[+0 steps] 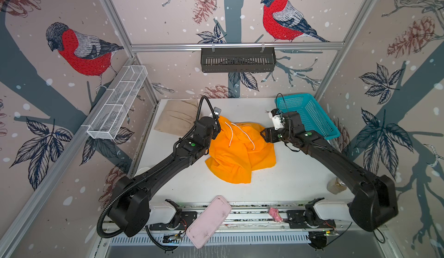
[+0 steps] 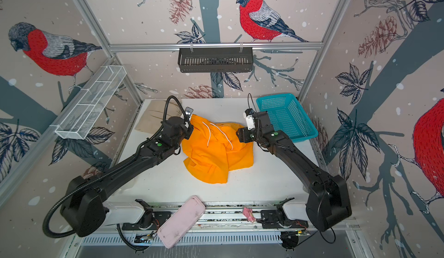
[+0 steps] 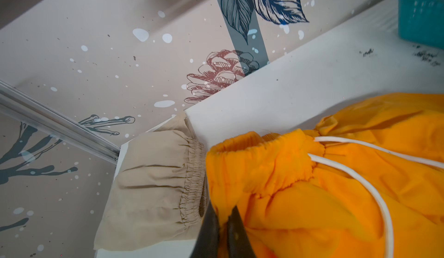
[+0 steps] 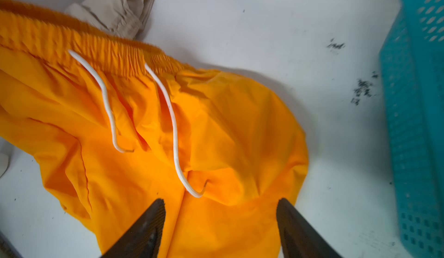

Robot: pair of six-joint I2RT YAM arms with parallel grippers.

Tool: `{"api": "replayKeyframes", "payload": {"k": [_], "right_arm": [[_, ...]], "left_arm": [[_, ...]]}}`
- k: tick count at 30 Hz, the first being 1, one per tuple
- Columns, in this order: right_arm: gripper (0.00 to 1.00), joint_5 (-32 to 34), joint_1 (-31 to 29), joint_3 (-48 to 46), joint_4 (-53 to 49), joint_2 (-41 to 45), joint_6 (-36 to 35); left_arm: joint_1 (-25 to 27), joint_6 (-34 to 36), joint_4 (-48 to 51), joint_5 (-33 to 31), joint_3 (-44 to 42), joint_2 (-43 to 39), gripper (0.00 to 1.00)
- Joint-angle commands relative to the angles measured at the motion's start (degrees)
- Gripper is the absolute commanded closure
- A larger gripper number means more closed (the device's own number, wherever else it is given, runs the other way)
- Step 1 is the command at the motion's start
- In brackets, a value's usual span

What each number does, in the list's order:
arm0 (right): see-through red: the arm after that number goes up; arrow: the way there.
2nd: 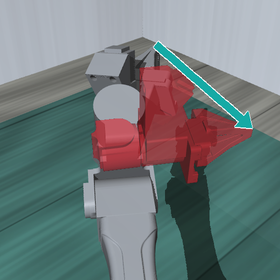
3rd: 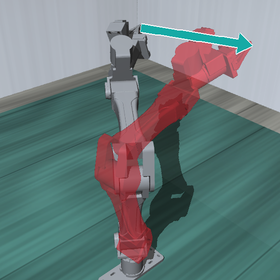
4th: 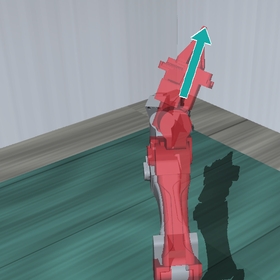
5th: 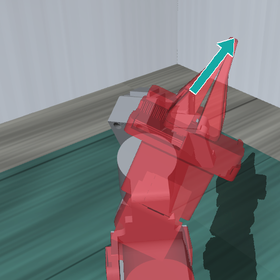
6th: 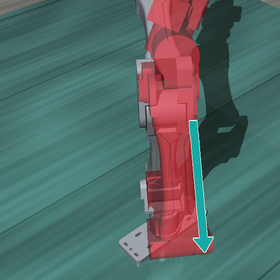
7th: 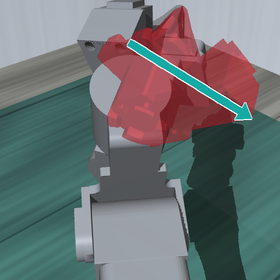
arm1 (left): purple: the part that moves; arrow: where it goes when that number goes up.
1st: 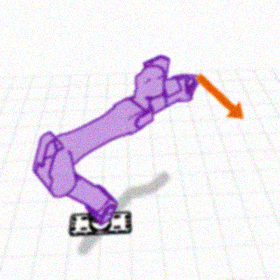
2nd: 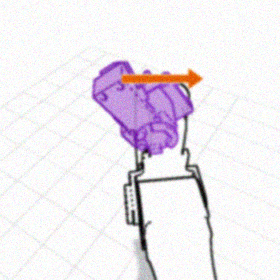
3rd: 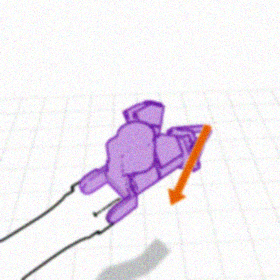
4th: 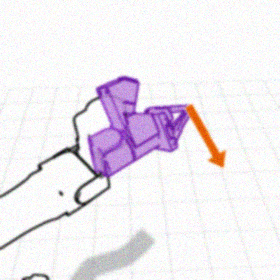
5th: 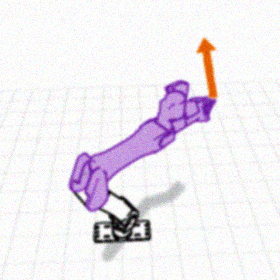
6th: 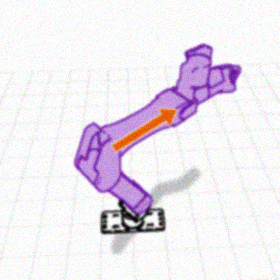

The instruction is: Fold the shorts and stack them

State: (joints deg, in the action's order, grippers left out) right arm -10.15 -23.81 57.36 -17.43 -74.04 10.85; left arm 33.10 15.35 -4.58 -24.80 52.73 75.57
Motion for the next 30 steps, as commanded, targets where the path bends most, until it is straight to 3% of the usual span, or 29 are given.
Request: {"api": "replayKeyframes", "payload": {"k": [1, 6, 9, 15, 19, 22, 24, 25, 28, 30], "right_arm": [[0.24, 2.7, -0.9, -1.8, 7.8, 1.9, -4.2], [0.23, 7.0, -5.7, -5.8, 11.1, -1.4, -4.5], [0.23, 14.3, -11.7, -5.7, 11.2, -5.4, -5.1], [0.23, 11.5, -14.8, -7.1, 22.1, -11.8, -6.8], [0.23, 14.0, -13.6, -1.9, 23.5, -19.2, -9.9], [0.24, 10.4, -12.8, 2.3, 24.0, -24.2, -12.1], [0.33, 8.8, -12.8, 4.0, 25.3, -26.5, -12.8], [0.44, 8.2, -12.5, 5.3, 25.2, -27.7, -13.1], [0.91, 9.1, -11.2, 9.1, 23.5, -28.6, -13.0], [0.98, 10.1, -9.6, 10.2, 23.6, -26.4, -11.8]], "left_arm": [[-0.1, 4.2, -10.8, 2.1, -0.9, 0.1, 1.00], [-0.2, 2.3, -10.4, 0.1, -1.7, 0.0, 1.00], [-0.5, 1.2, -8.8, -1.2, -0.7, 0.4, 1.00], [-0.5, -0.6, -6.3, 0.6, 0.5, 0.0, 1.00], [-0.5, -1.1, -5.8, 1.3, -0.8, -2.4, 1.00], [-0.6, -1.2, -6.1, 1.5, -1.7, -4.3, 1.00], [-0.6, -1.1, -6.3, 2.0, -1.9, -5.1, 1.00], [-0.7, -1.0, -6.4, 2.6, -2.1, -5.3, 1.00], [-1.6, -0.8, -7.0, 5.6, -1.8, -5.2, 1.00], [-2.9, -0.6, -7.8, 7.8, -0.5, -4.1, 1.00]]}}
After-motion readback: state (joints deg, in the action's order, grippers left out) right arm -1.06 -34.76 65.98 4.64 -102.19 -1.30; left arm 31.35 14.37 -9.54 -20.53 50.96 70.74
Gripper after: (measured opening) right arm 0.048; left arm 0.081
